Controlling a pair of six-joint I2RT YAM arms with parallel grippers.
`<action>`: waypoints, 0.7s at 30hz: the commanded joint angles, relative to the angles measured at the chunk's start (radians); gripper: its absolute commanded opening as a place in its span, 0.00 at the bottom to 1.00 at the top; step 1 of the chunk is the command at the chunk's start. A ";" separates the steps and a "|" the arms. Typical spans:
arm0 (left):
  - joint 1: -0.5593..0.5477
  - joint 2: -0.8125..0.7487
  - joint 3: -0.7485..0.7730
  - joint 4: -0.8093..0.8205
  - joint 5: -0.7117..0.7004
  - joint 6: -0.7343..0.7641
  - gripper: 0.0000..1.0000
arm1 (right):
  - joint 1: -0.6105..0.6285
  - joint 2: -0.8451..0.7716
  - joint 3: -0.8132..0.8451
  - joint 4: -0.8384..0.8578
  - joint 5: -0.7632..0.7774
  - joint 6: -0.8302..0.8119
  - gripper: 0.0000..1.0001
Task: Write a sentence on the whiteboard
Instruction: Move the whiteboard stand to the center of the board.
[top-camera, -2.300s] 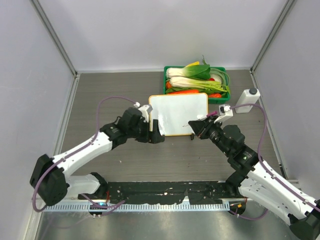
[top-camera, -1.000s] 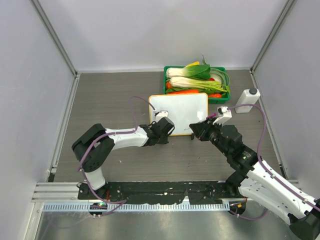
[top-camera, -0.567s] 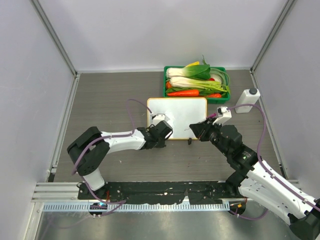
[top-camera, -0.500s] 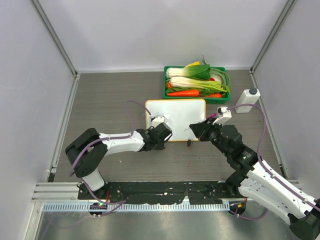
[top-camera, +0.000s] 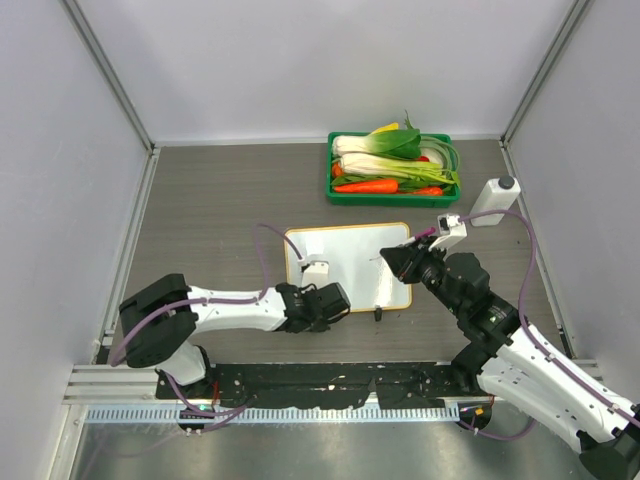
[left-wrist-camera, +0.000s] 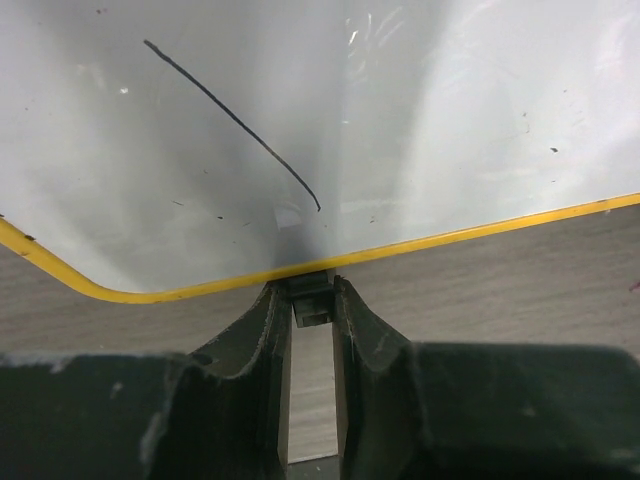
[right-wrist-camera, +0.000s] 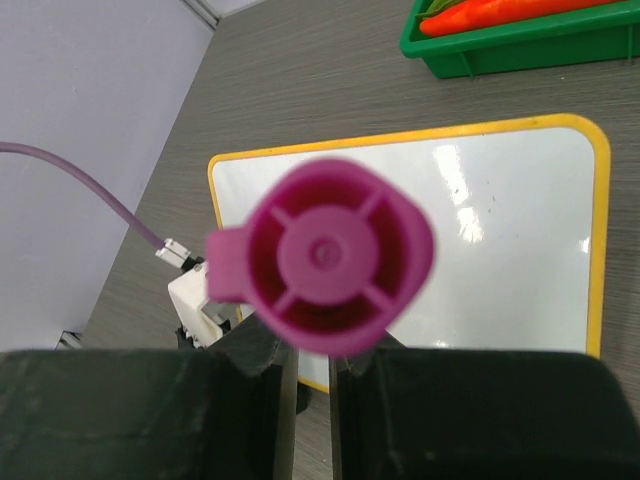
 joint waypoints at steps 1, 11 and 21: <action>-0.062 -0.034 -0.018 -0.065 0.006 -0.141 0.00 | -0.002 -0.015 -0.002 0.023 0.002 0.003 0.01; -0.125 -0.019 0.006 -0.111 -0.014 -0.224 0.01 | -0.003 -0.015 -0.003 0.015 -0.004 0.000 0.01; -0.183 0.004 0.055 -0.153 -0.052 -0.240 0.49 | -0.002 -0.028 -0.011 0.000 -0.001 0.009 0.01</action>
